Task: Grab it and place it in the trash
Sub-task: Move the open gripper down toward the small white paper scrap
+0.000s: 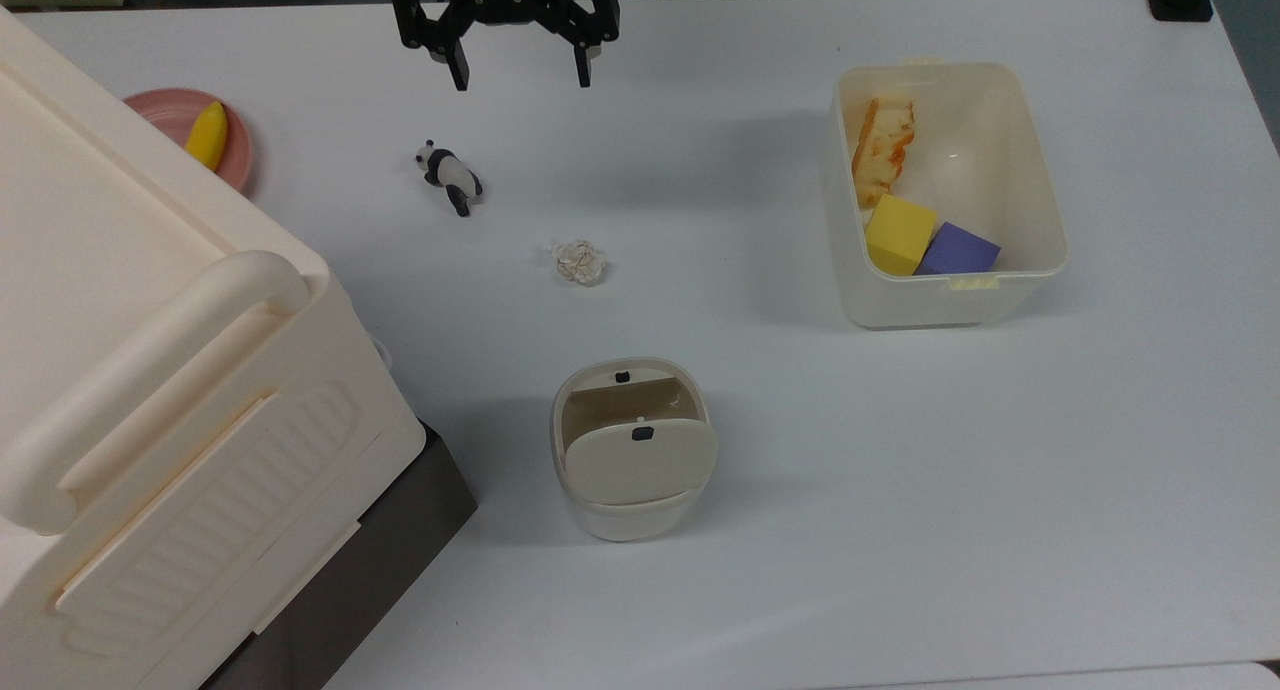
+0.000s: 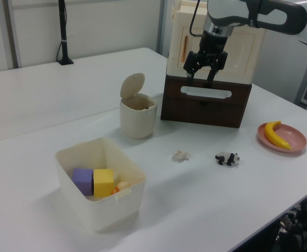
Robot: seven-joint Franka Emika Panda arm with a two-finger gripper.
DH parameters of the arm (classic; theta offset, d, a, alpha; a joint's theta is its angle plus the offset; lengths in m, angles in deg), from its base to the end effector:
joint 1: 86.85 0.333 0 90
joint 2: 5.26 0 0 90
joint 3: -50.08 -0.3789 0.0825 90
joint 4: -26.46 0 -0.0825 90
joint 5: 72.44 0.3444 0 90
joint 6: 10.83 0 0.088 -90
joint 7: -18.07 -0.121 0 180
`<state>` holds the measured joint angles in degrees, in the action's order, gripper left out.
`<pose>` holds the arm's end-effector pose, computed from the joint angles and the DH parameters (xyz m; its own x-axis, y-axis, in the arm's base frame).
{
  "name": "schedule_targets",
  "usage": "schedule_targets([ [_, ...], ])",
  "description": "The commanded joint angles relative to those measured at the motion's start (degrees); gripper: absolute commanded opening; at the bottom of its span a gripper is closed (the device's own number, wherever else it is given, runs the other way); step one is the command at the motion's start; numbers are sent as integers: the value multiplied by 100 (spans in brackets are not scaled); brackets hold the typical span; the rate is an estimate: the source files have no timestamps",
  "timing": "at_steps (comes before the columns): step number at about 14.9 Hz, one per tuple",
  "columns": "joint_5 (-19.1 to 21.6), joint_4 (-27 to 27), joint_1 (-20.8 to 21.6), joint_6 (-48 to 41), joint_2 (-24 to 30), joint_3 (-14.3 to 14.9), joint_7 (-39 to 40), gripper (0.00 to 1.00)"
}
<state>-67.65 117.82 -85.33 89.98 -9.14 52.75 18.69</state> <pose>0.5579 -0.0016 0.6446 0.9949 -0.0244 0.0974 -0.0168 -0.9967 -0.0790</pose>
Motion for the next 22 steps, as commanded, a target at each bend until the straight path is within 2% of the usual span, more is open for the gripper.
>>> schedule_targets([
  [1, 92, 163, 24, -53, 133, -3, 77, 100],
  [15, 92, 295, 24, -17, 133, -47, 131, 100],
  [22, 31, 1445, 85, 1537, 142, -241, 96, 100],
])
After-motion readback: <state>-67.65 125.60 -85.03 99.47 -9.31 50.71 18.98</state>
